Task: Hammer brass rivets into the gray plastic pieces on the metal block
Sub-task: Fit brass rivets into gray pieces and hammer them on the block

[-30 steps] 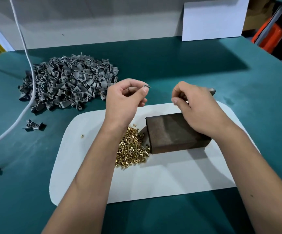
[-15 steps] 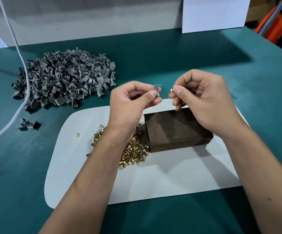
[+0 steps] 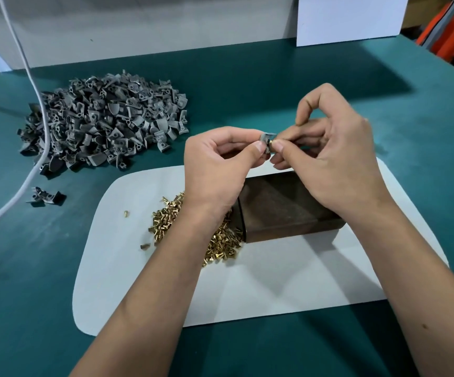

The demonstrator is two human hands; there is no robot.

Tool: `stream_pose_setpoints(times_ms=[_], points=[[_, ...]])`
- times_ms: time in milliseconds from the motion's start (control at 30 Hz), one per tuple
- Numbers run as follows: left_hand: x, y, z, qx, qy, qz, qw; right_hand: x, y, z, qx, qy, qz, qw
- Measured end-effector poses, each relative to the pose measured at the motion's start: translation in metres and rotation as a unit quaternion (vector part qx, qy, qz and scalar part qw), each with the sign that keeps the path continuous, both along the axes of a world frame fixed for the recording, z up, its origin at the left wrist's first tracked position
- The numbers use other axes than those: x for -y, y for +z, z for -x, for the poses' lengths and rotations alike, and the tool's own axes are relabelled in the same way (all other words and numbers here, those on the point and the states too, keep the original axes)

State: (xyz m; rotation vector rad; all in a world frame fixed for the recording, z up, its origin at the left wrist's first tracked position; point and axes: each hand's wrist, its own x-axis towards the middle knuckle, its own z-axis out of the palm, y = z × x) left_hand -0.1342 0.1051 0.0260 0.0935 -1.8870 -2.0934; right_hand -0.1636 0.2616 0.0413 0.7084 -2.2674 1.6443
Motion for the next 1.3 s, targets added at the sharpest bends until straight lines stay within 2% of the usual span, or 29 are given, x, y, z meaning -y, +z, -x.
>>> stream_pose_setpoints(times_ms=[200,333,533,767,867,1067,1300], points=[[-0.002,0.0,0.0,-0.008,0.004,0.022,1.0,0.0,-0.001,0.0,-0.008,-0.018,0.004,1.0],[-0.004,-0.002,0.001,-0.019,0.018,0.068,0.997,0.001,0.0,-0.001,-0.015,-0.028,-0.007,0.999],[-0.005,-0.006,0.002,-0.029,0.028,0.133,0.99,0.002,0.0,-0.002,-0.066,-0.079,-0.095,0.99],[-0.013,-0.012,0.002,-0.02,0.029,0.093,0.995,0.003,0.0,-0.004,-0.081,-0.109,-0.129,0.982],[-0.005,-0.008,0.004,-0.013,0.003,0.105,0.994,0.003,0.001,-0.002,-0.066,-0.09,-0.118,0.987],[0.015,-0.001,0.003,-0.04,-0.078,0.125,0.988,-0.002,-0.002,0.002,0.009,-0.007,-0.011,1.0],[0.022,-0.002,0.004,-0.051,-0.095,0.137,0.985,-0.005,-0.005,0.005,0.025,0.047,-0.01,0.999]])
